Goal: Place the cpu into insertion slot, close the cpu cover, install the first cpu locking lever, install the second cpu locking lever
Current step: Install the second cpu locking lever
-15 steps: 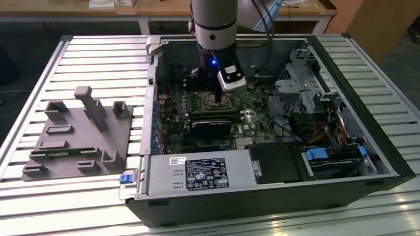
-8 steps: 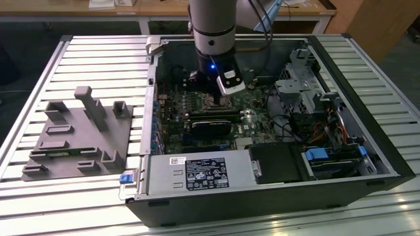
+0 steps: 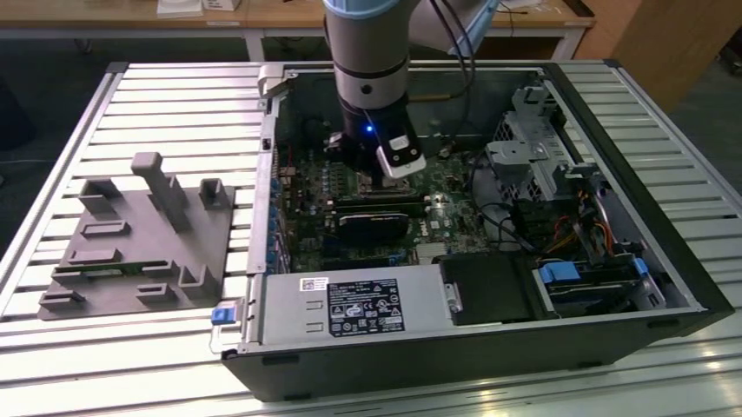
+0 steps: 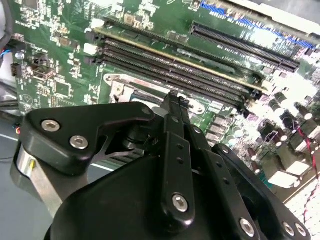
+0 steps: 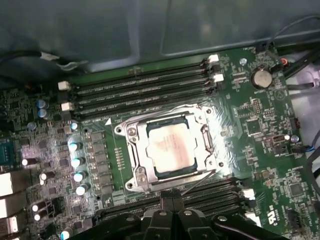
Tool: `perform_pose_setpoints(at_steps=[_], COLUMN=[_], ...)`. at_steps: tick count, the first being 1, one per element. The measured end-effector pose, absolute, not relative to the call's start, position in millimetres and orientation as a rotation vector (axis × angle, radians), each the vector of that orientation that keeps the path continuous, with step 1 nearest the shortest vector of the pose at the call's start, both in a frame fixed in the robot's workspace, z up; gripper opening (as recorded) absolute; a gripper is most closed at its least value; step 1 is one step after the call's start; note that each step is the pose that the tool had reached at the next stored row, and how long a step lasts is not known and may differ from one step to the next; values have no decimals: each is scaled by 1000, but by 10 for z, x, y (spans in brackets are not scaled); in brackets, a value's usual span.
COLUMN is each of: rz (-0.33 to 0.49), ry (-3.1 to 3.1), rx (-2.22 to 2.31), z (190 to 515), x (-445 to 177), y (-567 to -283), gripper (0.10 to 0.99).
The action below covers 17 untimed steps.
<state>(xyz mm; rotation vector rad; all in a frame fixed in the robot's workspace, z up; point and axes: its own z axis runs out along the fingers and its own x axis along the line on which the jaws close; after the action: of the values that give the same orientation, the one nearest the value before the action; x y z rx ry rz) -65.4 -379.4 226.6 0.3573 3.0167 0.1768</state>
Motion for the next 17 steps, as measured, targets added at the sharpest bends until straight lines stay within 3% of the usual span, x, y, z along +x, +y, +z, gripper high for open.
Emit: perform_pose_setpoints(at_steps=[17], rz=[218], ry=[3019], rx=[349], z=[2148], x=[-759], y=[-3870], gripper=[106])
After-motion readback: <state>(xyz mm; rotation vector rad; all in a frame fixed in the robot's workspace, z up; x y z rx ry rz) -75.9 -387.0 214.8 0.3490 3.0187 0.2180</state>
